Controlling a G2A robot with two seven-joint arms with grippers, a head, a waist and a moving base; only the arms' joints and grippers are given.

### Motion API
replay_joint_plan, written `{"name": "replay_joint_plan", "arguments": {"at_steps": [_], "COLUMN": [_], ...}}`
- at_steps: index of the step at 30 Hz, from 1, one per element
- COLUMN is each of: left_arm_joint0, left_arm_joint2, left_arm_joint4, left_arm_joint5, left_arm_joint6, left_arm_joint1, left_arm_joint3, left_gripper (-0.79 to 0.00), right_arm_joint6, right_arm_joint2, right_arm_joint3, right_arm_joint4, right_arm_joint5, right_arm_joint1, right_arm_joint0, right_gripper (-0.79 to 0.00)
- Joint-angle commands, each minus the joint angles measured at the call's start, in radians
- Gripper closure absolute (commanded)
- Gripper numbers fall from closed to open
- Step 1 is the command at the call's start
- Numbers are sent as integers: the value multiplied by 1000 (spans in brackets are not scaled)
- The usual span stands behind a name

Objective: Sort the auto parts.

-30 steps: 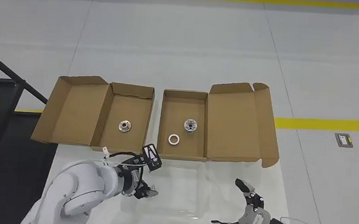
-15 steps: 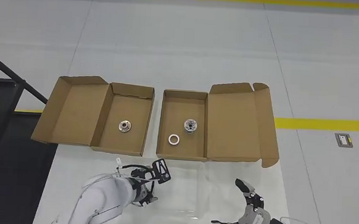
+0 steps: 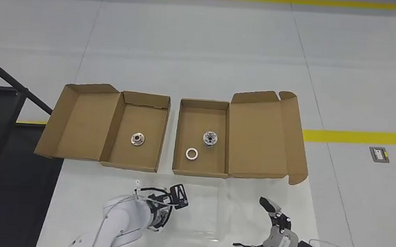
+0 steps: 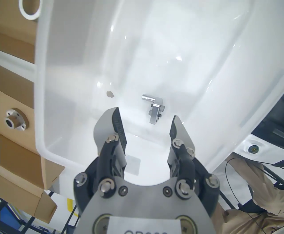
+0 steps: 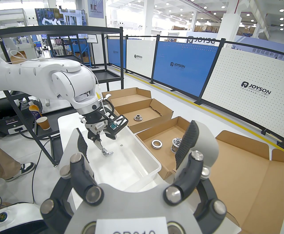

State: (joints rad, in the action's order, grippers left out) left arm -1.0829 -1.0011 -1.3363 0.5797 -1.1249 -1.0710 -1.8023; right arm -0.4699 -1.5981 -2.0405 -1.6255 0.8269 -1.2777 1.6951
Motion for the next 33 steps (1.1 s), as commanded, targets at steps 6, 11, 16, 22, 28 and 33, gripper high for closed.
{"name": "replay_joint_plan", "arguments": {"at_steps": [6,11,16,22,28,33], "left_arm_joint0": [-4,1,7,20,29,37], "left_arm_joint2": [13,38,66,78,86,94], "left_arm_joint4": [19,-11,-39,-70,-96,-105], "left_arm_joint5": [35,11,-7,-39,-48,-52], "left_arm_joint6": [-18,0,48,96,96,104], "left_arm_joint1": [1,-4,-11,-18,-22,-27], "left_arm_joint3": [25,50,74,103,126,150], "left_gripper": [-493,-462,-369,-363,-372,-339], "right_arm_joint6": [0,0,0,0,0,0], "right_arm_joint2": [0,0,0,0,0,0], "right_arm_joint3": [0,0,0,0,0,0], "right_arm_joint4": [0,0,0,0,0,0], "right_arm_joint5": [0,0,0,0,0,0], "right_arm_joint1": [0,0,0,0,0,0], "right_arm_joint0": [0,0,0,0,0,0], "right_gripper": [-785,-785,-785,-785,-785,-785]}}
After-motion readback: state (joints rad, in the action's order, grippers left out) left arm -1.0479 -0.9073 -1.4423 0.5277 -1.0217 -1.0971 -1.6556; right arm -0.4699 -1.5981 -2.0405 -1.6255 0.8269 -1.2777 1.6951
